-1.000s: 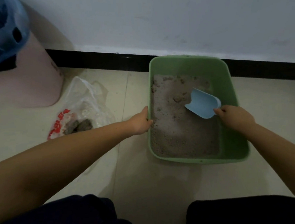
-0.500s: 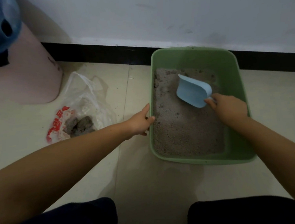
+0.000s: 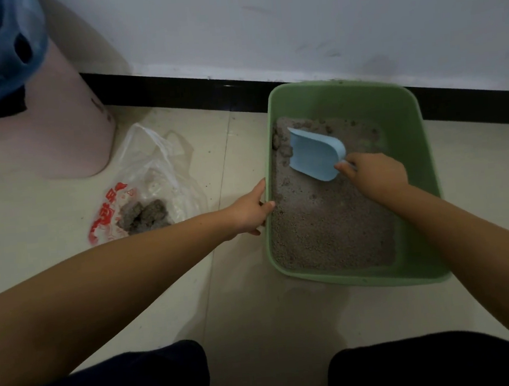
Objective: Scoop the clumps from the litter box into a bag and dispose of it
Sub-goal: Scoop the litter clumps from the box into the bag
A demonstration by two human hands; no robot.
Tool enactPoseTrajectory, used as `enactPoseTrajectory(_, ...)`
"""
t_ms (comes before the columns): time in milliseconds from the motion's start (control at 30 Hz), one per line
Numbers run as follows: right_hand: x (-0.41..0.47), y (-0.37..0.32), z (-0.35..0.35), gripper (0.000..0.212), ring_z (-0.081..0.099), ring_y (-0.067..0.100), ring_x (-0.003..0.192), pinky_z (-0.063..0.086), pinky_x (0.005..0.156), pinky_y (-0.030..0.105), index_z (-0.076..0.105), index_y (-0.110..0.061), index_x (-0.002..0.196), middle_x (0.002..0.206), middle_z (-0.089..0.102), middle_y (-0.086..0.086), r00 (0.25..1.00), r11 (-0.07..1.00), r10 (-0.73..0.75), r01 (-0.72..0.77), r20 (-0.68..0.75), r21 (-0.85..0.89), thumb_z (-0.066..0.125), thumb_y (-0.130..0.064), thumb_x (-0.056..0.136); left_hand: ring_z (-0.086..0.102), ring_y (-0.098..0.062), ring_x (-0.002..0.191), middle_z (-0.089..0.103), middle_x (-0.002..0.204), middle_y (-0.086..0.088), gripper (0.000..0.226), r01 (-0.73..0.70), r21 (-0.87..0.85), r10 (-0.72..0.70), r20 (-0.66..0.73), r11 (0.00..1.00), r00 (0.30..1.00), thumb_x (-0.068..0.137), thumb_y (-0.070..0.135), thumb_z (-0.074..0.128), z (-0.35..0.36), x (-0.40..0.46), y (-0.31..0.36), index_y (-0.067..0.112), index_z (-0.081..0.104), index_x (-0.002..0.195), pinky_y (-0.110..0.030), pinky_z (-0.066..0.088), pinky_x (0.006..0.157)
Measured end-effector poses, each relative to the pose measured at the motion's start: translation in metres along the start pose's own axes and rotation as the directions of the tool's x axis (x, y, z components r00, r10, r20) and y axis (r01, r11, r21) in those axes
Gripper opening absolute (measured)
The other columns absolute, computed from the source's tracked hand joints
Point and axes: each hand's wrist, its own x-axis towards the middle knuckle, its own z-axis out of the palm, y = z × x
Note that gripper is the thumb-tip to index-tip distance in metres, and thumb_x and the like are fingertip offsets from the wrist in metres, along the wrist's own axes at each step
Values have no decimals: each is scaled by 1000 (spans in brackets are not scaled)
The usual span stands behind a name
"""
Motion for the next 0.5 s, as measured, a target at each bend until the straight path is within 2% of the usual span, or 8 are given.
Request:
enactPoseTrajectory(100, 7, -9, 3, 42, 54, 21, 70, 40, 60, 30, 61, -13, 97, 75, 54, 3, 999, 999, 17, -19, 40, 28, 36, -47, 98, 54, -26, 107, 44, 139, -15, 63, 1, 0, -1, 3, 1000, 1000, 101, 28, 38, 0, -1, 1, 36, -1, 150, -39, 54, 86)
enactPoseTrajectory(233, 23, -18, 9, 48, 51, 22, 61, 39, 56, 28, 64, -7, 93, 67, 54, 6, 989, 970, 95, -118, 116, 214, 37, -45, 98, 54, -28, 110, 46, 137, -16, 63, 2, 2, -2, 10, 1000, 1000, 101, 28, 38, 0, -2, 1, 35, -2, 150, -42, 54, 89)
enactPoseTrajectory(300, 28, -19, 12, 50, 53, 25, 64, 39, 58, 29, 65, -5, 91, 71, 57, 9, 984, 949, 135, -161, 114, 271, 37, -46, 98, 55, -29, 112, 46, 138, -16, 63, 3, 4, -3, 17, 1000, 1000, 101, 29, 38, 0, -3, 1, 36, -1, 150, -43, 54, 89)
enactPoseTrajectory(400, 29, -21, 14, 48, 56, 26, 70, 41, 61, 30, 65, -9, 94, 78, 60, 10, 977, 940, 199, -213, 79, 266, 36, -46, 98, 55, -29, 112, 44, 139, -16, 63, 5, 2, -5, 20, 1000, 1000, 101, 28, 37, -1, -4, 2, 35, -3, 150, -43, 53, 90)
enactPoseTrajectory(500, 28, -23, 13, 46, 56, 26, 70, 41, 61, 30, 63, -9, 96, 79, 59, 9, 981, 970, 195, -192, -2, 148, 35, -46, 98, 55, -29, 110, 45, 138, -16, 64, 0, -4, 0, 26, 1000, 1000, 101, 28, 37, 0, -4, 2, 34, -4, 149, -42, 53, 91)
